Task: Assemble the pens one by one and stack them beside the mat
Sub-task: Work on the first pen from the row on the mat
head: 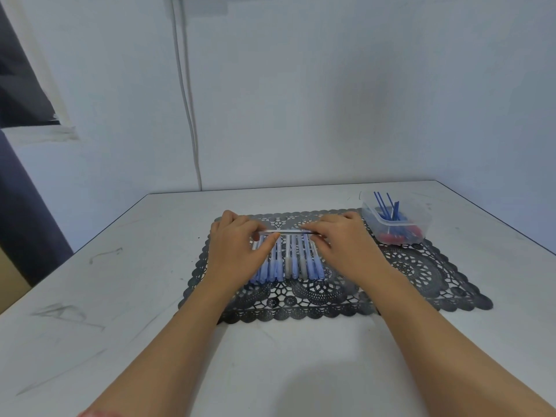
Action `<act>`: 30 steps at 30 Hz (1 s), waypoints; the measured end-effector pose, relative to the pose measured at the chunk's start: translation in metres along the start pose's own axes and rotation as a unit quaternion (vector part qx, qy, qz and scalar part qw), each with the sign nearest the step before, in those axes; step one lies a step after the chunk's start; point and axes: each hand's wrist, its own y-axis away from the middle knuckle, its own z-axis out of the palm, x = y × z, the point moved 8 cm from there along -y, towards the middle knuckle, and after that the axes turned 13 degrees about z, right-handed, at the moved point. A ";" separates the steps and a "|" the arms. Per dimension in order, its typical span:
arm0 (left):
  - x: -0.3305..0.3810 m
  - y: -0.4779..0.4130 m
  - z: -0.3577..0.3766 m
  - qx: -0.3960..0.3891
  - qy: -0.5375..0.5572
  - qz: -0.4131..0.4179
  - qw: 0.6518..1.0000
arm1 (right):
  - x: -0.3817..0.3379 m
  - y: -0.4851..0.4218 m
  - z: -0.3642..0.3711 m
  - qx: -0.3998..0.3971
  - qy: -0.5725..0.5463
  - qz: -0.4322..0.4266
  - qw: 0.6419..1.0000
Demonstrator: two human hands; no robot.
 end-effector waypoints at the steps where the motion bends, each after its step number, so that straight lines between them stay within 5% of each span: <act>1: 0.000 0.000 0.000 0.001 0.001 0.000 1.000 | 0.002 0.000 -0.001 0.002 0.002 0.005 1.000; 20: -0.005 0.002 0.002 -0.004 0.019 -0.025 1.000 | 0.042 -0.005 -0.025 0.084 -0.068 0.074 0.991; 30: -0.006 0.003 0.001 -0.005 0.026 -0.030 0.999 | 0.061 -0.008 -0.007 -0.026 -0.069 0.123 0.990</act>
